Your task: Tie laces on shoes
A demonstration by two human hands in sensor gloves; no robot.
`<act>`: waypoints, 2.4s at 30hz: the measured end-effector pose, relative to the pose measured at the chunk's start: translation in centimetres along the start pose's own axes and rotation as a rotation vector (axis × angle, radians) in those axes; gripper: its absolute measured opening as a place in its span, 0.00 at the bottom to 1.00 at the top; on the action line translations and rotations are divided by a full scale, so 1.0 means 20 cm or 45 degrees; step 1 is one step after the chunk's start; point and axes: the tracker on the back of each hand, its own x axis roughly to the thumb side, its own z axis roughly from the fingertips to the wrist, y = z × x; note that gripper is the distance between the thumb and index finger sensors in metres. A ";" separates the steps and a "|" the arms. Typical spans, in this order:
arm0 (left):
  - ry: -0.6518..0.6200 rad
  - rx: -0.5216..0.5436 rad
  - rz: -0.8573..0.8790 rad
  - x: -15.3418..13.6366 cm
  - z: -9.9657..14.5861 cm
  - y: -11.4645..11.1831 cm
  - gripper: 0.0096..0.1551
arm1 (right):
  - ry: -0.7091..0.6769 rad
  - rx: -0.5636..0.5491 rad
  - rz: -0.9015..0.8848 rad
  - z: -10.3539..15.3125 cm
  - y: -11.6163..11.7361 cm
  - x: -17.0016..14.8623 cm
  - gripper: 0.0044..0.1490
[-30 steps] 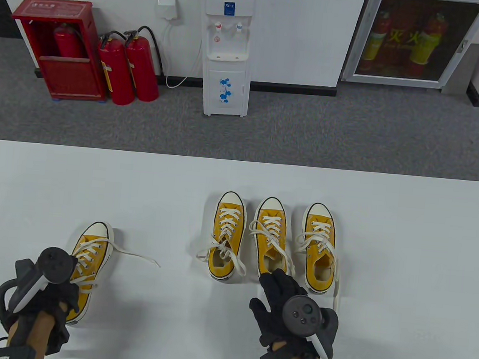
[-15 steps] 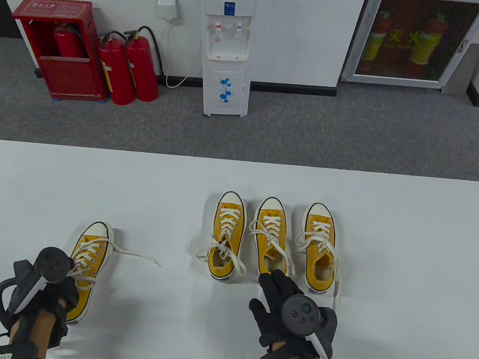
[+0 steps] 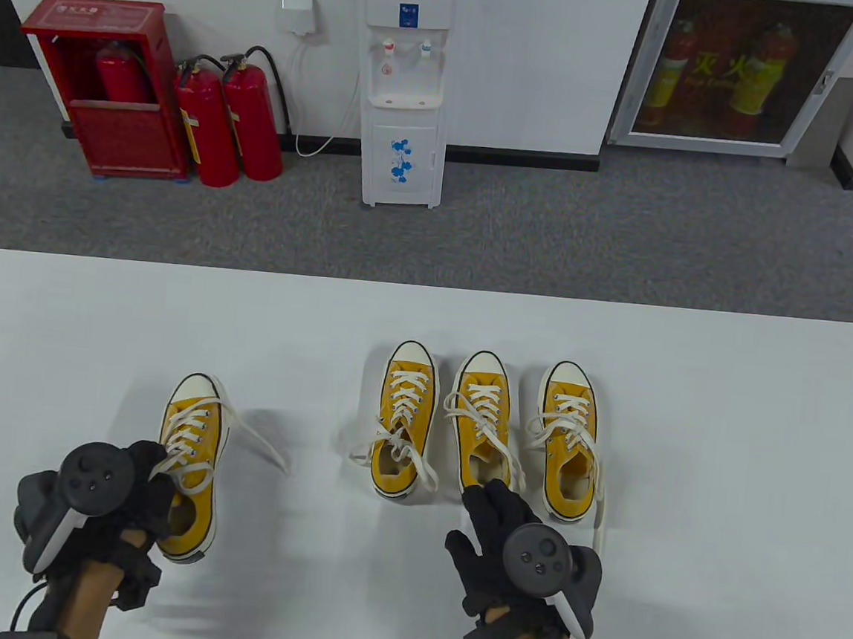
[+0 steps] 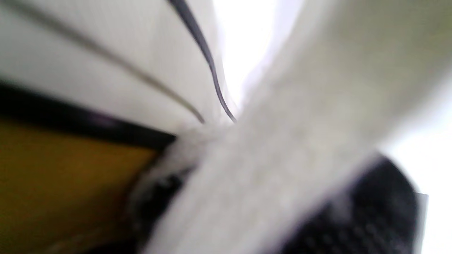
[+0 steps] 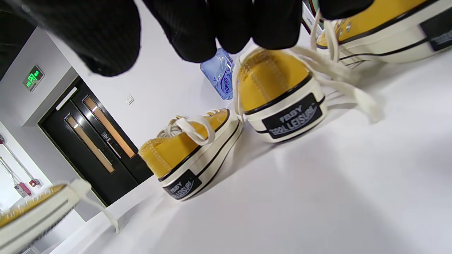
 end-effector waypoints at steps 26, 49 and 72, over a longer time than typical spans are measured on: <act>-0.341 0.053 0.010 0.64 0.30 -0.35 0.24 | 0.007 0.005 0.000 0.00 0.00 -0.01 0.46; -0.255 -0.238 -0.095 0.54 0.29 -0.55 0.24 | 0.037 0.065 0.029 0.00 0.02 -0.02 0.46; -0.101 -0.455 0.191 0.48 0.11 -0.27 0.41 | 0.025 0.049 0.013 -0.01 0.01 -0.02 0.46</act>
